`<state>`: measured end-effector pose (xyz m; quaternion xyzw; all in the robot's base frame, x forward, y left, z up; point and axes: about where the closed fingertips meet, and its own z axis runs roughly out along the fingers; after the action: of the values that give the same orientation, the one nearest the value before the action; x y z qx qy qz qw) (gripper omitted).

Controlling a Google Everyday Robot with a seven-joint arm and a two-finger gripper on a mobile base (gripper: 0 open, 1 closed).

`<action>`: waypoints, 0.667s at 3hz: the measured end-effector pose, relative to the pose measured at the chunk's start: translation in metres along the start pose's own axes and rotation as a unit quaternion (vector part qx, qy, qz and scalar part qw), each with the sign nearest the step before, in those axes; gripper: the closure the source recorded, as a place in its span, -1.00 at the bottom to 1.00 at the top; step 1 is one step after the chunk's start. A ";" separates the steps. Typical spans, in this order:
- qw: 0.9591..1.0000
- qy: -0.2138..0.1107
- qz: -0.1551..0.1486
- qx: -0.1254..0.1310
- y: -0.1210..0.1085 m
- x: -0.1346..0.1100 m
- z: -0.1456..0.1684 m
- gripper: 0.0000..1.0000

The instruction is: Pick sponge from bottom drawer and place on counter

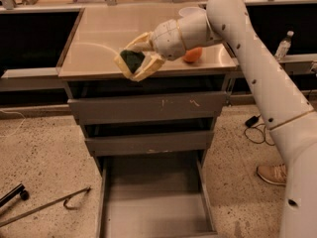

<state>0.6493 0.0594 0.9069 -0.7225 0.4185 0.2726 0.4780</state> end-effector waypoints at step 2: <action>0.995 0.085 -0.055 -0.021 -0.064 0.044 0.012 1.00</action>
Offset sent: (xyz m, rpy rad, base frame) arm 0.1971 -0.0533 0.0615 -0.1837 -0.2729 -0.1876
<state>0.7269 0.0676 0.8968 -0.7750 0.4115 0.1925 0.4394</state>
